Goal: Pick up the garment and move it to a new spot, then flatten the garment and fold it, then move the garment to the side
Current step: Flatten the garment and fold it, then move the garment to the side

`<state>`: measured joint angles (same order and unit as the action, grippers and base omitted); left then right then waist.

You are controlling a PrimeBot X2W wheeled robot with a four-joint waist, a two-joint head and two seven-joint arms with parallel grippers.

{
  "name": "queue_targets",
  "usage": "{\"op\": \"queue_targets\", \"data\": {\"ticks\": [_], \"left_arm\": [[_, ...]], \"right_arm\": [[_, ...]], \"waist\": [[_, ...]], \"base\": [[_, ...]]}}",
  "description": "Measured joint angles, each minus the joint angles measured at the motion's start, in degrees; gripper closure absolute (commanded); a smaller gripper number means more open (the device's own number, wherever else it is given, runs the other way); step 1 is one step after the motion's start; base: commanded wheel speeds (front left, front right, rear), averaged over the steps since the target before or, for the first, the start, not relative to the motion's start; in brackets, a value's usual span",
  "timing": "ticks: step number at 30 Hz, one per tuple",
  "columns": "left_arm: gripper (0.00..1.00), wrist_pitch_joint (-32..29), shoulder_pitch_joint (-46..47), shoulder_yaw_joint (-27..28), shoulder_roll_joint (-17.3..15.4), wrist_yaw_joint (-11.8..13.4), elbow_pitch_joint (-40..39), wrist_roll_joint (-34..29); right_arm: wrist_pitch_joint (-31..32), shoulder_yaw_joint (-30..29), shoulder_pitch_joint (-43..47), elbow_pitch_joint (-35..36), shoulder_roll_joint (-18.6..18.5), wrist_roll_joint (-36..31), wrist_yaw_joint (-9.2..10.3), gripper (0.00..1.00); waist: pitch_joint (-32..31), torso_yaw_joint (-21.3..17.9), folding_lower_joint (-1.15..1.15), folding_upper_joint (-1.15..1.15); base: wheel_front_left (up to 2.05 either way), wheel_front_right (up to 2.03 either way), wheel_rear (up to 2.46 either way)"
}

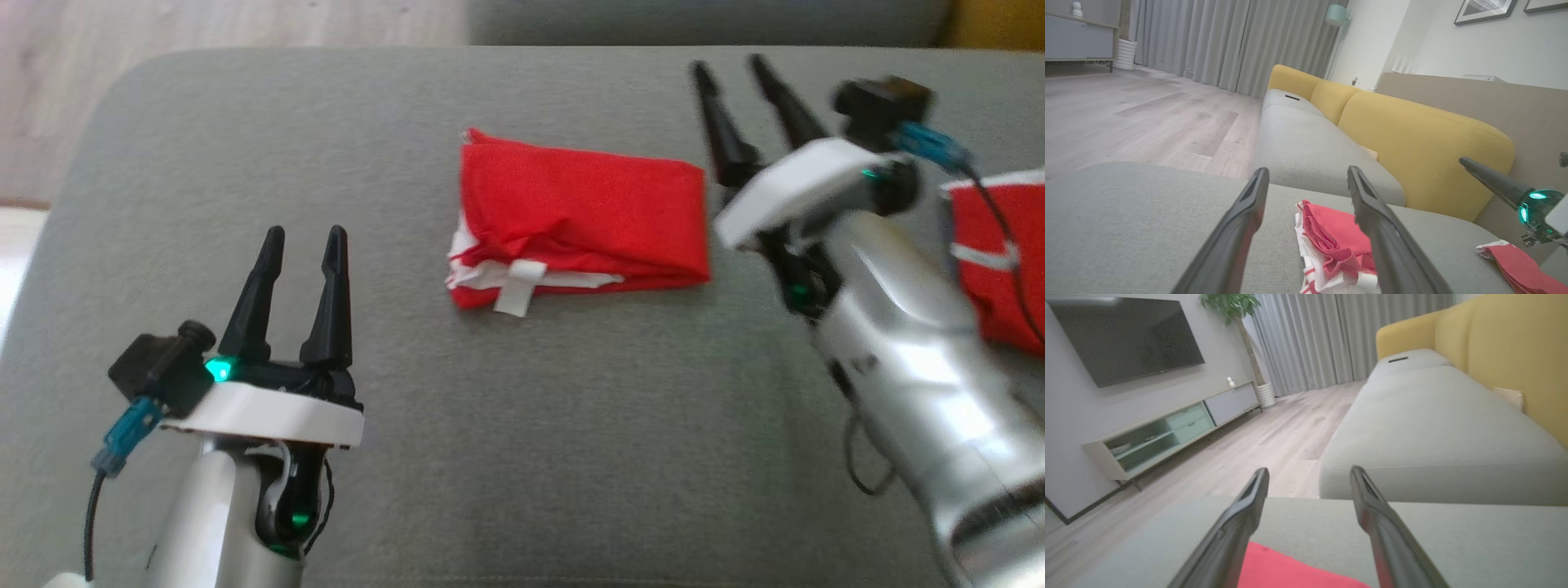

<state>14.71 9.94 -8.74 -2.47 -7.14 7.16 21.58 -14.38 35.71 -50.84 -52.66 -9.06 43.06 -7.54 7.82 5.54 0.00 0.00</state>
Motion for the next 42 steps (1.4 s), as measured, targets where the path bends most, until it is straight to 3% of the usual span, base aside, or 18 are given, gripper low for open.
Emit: {"op": "queue_targets", "data": {"ticks": [4,10,17,32,42], "left_arm": [[0.00,0.00,0.03,0.23,0.01,0.00,-0.41,-0.77],[0.00,0.00,0.02,0.23,0.01,0.00,-0.34,-1.93],[0.00,0.00,-0.24,0.30,0.00,0.00,-0.12,-3.38],[0.00,0.00,-1.29,0.99,0.01,0.00,-0.26,-4.77],[0.00,0.00,-0.75,0.00,0.01,0.00,0.03,-2.29]], "right_arm": [[0.00,-10.62,8.82,7.64,-1.45,-12.29,0.00,0.00],[0.00,-23.84,21.72,17.61,0.22,-25.36,0.00,0.00],[0.00,-32.11,29.76,24.25,4.59,-30.26,0.00,0.00],[0.00,-33.51,33.94,28.54,5.63,-31.97,0.00,0.00],[0.89,-31.11,30.44,23.43,5.68,-30.67,0.00,0.00]], "waist": [[0.00,-2.58,0.00,0.00],[-0.01,-4.79,0.00,0.00],[0.05,-5.82,0.00,0.00],[0.38,-6.32,0.00,0.00],[3.03,-4.01,0.00,0.00]], "base": [[0.00,0.00,0.00],[0.00,0.00,0.00],[0.00,0.00,0.00],[0.00,0.00,0.00],[0.00,0.00,0.00]]}}
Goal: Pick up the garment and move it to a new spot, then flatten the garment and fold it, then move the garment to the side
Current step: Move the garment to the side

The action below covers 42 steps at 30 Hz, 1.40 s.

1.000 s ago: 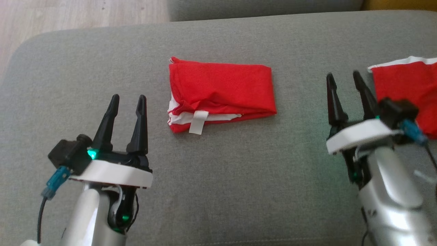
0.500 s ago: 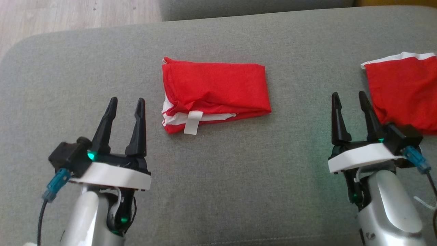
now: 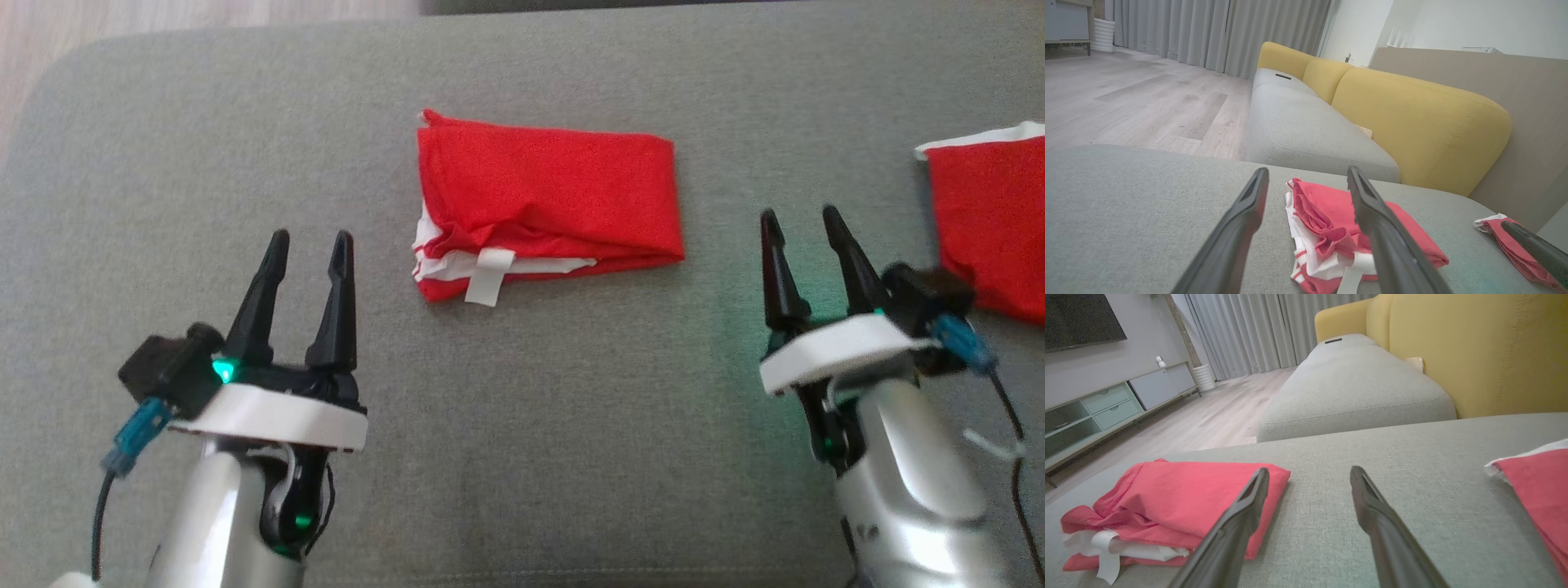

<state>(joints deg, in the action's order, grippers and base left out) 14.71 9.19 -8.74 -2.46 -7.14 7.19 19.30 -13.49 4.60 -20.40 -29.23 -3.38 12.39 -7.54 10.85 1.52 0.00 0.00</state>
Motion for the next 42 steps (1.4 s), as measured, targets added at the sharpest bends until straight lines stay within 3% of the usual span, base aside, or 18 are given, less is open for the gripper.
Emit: {"op": "queue_targets", "data": {"ticks": [10,22,23,24,25,30,37,42], "left_arm": [[0.00,0.00,5.14,-2.83,0.04,0.00,-0.14,1.38],[0.00,0.00,5.55,-4.36,0.09,0.00,0.58,2.22],[0.00,0.00,5.55,-4.34,0.09,0.00,0.58,2.22],[0.00,0.00,5.55,-4.30,0.09,0.00,0.62,2.22],[0.00,0.00,5.54,-4.16,0.09,0.00,0.64,2.21],[0.00,0.00,5.45,-3.55,0.08,0.00,1.01,1.94],[0.00,0.00,4.92,-3.67,0.08,0.00,0.71,0.67],[0.00,0.00,4.71,-5.82,0.05,0.00,-0.08,-1.18]], "right_arm": [[6.88,0.11,-10.61,-11.24,-0.05,-0.15,0.00,0.00],[10.46,3.24,-18.73,-22.68,-0.93,8.69,0.00,0.00],[10.46,4.05,-19.46,-23.54,-0.94,8.65,0.00,0.13],[10.45,4.82,-20.03,-24.29,-0.91,8.38,0.00,0.80],[10.26,5.68,-20.42,-24.97,-0.90,8.02,0.00,1.00],[7.23,8.78,-20.58,-27.49,-0.68,5.64,0.00,1.00],[2.78,10.05,-21.85,-28.74,-0.82,-4.85,0.00,1.00],[2.66,15.79,-22.49,-25.95,-3.76,-8.57,0.00,1.00]], "waist": [[4.96,4.81,-0.01,0.00],[7.29,10.44,0.00,0.00],[7.26,10.56,0.00,0.00],[7.17,10.56,0.00,0.00],[7.03,10.46,0.00,0.00],[5.73,9.05,0.00,0.00],[3.26,4.85,0.00,0.00],[1.78,0.58,0.00,0.00]], "base": [[0.00,0.00,0.00],[0.00,0.00,0.00],[0.00,0.00,0.00],[0.00,0.00,0.00],[0.00,0.00,0.00],[0.00,0.00,0.00],[0.00,0.00,0.00],[0.00,0.00,0.00]]}}
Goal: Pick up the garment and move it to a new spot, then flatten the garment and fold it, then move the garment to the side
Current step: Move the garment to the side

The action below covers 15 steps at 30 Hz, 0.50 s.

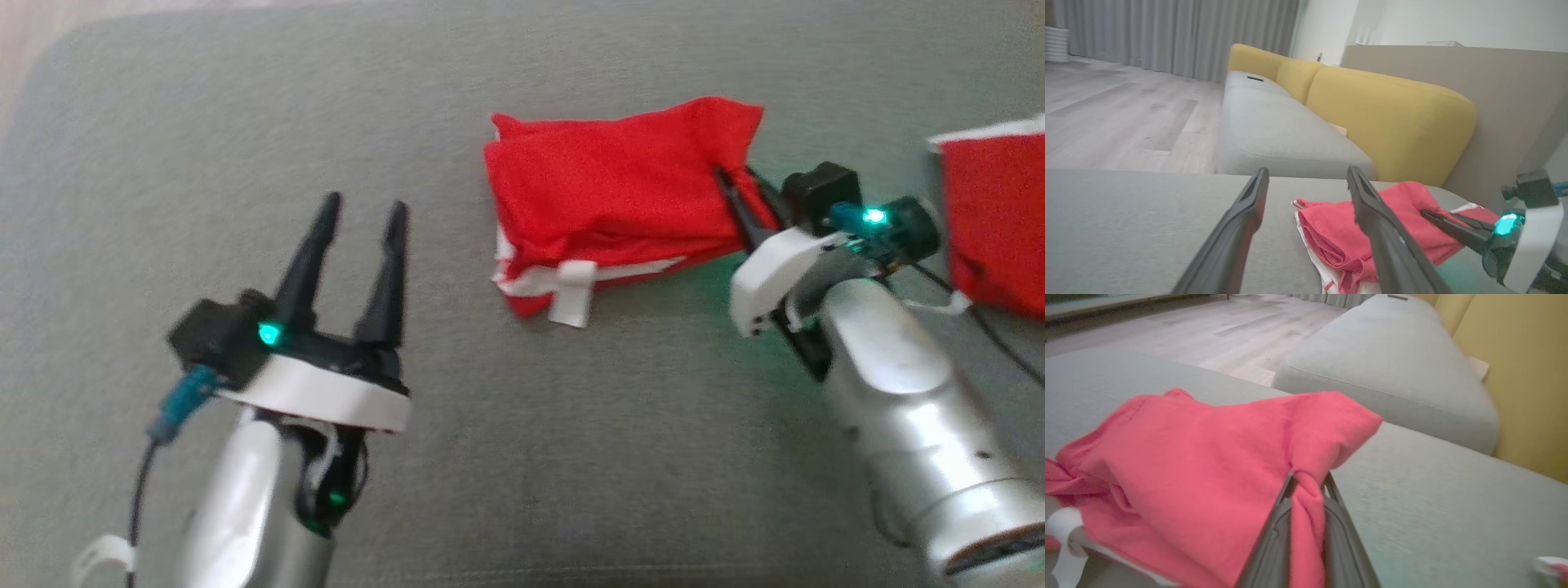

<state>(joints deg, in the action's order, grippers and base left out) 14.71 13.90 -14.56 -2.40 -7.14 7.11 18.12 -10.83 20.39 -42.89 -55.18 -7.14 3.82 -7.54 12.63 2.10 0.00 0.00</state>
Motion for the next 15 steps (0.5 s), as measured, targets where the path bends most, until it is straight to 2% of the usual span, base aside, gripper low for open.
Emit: {"op": "queue_targets", "data": {"ticks": [1,3,4,10,15], "left_arm": [[0.00,0.00,0.00,0.00,0.00,0.00,0.00,0.00],[0.00,0.00,-0.62,-2.09,0.02,-0.01,-0.42,-0.99],[0.00,0.00,-0.62,-2.09,0.02,-0.01,-0.42,-0.99],[0.00,0.00,-0.59,-3.83,-0.08,0.00,-1.58,-1.38],[0.00,0.00,1.29,-5.60,-0.47,0.00,-2.12,-1.41]], "right_arm": [[0.00,0.00,0.00,0.00,0.00,0.00,0.00,1.00],[0.25,3.08,0.00,2.76,-4.83,-0.27,0.00,1.00],[0.25,3.08,0.00,2.76,-4.83,-0.27,0.00,1.00],[3.66,8.21,-0.01,9.84,-14.60,1.92,0.00,1.00],[6.24,8.14,-0.09,14.25,-22.64,3.94,0.00,1.00]], "waist": [[0.00,0.00,0.00,0.00],[-0.68,-2.77,0.00,0.00],[-0.68,-2.77,0.00,0.00],[-0.69,-8.42,0.00,0.00],[1.73,-11.88,0.00,0.00]], "base": [[0.00,0.00,0.00],[0.00,0.00,0.00],[0.00,0.00,0.00],[0.00,0.00,0.00],[0.00,0.00,0.00]]}}
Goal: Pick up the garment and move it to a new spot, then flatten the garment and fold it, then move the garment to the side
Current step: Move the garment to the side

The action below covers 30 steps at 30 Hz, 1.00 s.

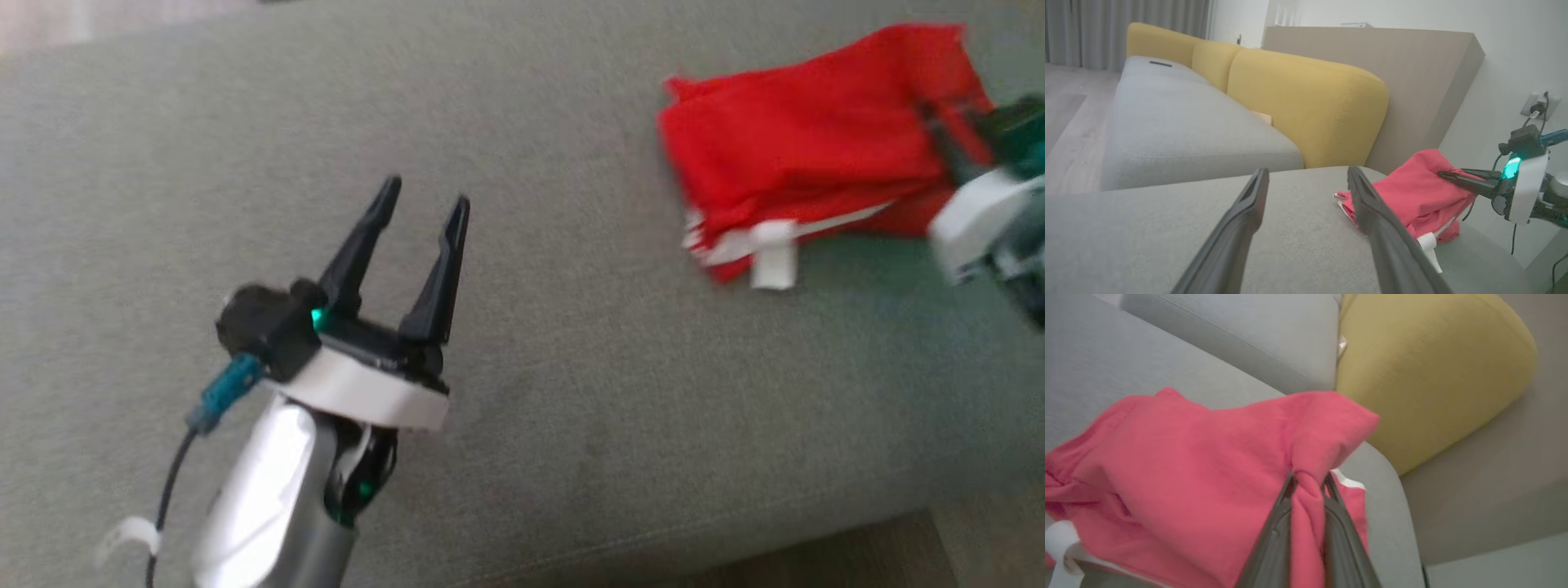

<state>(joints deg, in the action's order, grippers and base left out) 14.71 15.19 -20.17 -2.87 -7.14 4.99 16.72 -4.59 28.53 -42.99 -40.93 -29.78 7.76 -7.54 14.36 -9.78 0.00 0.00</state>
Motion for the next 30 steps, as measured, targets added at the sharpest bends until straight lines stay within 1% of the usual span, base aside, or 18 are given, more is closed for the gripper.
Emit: {"op": "queue_targets", "data": {"ticks": [1,4,9,13,19,20,21,22,25,30], "left_arm": [[0.00,0.01,0.93,-0.16,-0.27,0.00,-0.13,0.00],[0.00,0.01,3.56,-1.16,-0.96,0.00,-0.49,0.01],[0.00,0.01,6.37,-2.59,-2.11,0.00,-0.88,0.04],[0.00,0.01,7.99,-3.13,-2.59,-0.01,-0.97,0.13],[0.00,0.01,8.96,-3.21,-3.09,0.00,-0.93,1.10],[0.00,0.01,8.96,-3.22,-3.21,-0.01,-0.91,1.11],[0.00,0.01,8.97,-3.21,-3.31,-0.01,-0.89,1.11],[0.00,0.01,8.99,-3.21,-3.36,-0.01,-0.82,1.15],[0.00,0.01,9.01,-3.08,-3.36,-0.01,-0.62,1.59],[0.00,0.01,8.97,-2.66,-3.14,0.00,-0.22,1.62]], "right_arm": [[0.40,-0.69,-0.15,0.37,-1.33,0.13,0.00,1.00],[0.98,-2.83,-1.22,0.86,-3.72,0.20,0.00,1.00],[1.60,-9.59,-2.52,-0.33,-5.41,-1.37,0.00,1.00],[1.68,-14.96,-2.50,-2.20,-5.34,-3.28,0.00,1.00],[1.87,-20.07,-2.47,-3.11,-4.86,-6.81,0.00,1.00],[1.87,-20.87,-2.44,-3.18,-4.67,-7.37,0.00,0.83],[1.86,-21.74,-2.40,-3.20,-4.44,-8.00,0.00,0.30],[1.83,-22.63,-2.30,-3.21,-4.19,-8.66,0.00,0.00],[1.56,-25.54,-2.18,-3.07,-2.85,-10.02,0.00,0.00],[0.71,-28.51,-1.67,-0.91,-0.51,-11.78,0.00,0.00]], "waist": [[0.82,-0.48,0.00,0.00],[3.36,-1.70,0.00,0.00],[7.60,-2.91,-0.01,0.00],[10.24,-2.97,-0.01,0.00],[12.26,-2.10,-0.01,0.00],[12.39,-1.93,-0.01,0.00],[12.46,-1.77,-0.01,0.00],[12.47,-1.60,-0.01,0.00],[11.99,-1.28,0.00,0.00],[10.15,-1.13,0.00,0.00]], "base": [[0.00,0.00,0.00],[0.00,0.00,0.00],[0.00,0.00,0.00],[0.00,0.00,0.00],[0.00,0.00,0.00],[0.00,0.00,0.00],[0.00,0.00,0.00],[0.00,0.00,0.00],[0.00,0.00,0.00],[0.00,0.00,0.00]]}}
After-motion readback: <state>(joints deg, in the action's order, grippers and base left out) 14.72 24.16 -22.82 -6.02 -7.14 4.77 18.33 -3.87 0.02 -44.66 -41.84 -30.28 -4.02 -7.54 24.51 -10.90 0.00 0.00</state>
